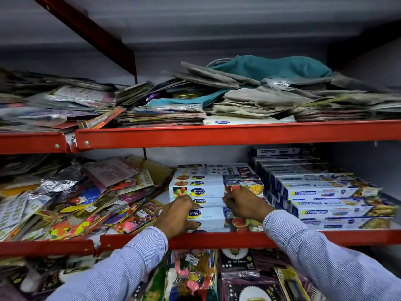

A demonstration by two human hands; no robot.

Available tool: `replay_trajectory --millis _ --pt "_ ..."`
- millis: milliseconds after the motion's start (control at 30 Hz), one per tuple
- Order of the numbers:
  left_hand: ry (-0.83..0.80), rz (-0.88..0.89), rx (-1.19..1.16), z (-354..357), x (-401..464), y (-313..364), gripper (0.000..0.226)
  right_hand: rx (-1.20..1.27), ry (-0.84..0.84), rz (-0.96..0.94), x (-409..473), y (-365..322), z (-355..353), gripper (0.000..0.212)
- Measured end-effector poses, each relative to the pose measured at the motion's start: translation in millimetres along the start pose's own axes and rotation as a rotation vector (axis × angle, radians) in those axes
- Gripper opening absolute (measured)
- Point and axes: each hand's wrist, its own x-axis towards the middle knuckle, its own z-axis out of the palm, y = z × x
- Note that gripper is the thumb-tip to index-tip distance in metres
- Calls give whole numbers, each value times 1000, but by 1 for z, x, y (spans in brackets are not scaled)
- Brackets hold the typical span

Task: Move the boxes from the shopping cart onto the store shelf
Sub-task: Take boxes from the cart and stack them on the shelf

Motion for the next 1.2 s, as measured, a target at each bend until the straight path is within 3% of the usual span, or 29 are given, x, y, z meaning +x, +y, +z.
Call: replay_trajectory --millis 233,500,800,1000,1200 --pt "158 1 -58 26 -3 7 33 55 48 -42 -26 3 13 28" --pt "192 -8 -51 30 -4 21 34 258 57 51 -29 7 17 24" --pt "200 -29 -41 29 -1 27 30 192 52 67 -30 11 21 30" --pt "189 -17 187 35 -14 29 50 -86 58 13 -43 3 24 40" --pt "251 61 204 39 -75 43 75 -121 197 66 -91 -34 42 59"
